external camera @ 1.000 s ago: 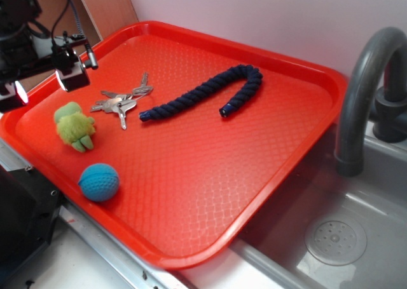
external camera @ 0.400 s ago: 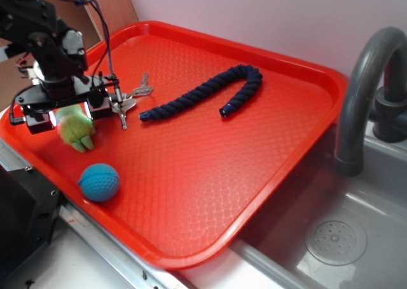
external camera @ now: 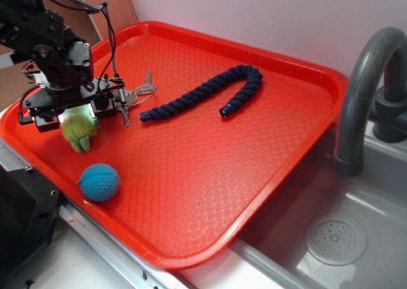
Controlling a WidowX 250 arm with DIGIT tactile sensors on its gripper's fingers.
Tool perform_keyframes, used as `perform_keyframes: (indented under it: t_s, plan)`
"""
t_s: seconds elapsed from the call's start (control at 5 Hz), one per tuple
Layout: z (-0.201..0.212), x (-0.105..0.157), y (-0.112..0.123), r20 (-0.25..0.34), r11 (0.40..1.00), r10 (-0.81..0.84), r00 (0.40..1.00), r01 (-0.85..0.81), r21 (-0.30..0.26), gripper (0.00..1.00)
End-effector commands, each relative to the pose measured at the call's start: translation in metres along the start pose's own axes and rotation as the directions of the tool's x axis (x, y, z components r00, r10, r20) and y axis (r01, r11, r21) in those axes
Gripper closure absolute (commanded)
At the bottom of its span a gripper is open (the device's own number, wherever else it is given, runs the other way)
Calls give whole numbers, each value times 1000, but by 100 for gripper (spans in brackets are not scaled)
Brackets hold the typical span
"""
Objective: Grab the green animal.
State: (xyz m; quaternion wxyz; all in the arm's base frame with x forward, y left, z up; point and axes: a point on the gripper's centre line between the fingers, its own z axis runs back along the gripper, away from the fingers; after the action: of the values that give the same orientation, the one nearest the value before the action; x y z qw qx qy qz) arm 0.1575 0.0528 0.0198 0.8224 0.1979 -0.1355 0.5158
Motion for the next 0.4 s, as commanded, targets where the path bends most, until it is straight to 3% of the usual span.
perform_keyframes:
  t_s: [0.0,0.2]
  plan:
    - [1,2,8,30,1000,5,1000,-5,-4,100]
    - [43,32,7,92,997,38,995,-32,-65,100]
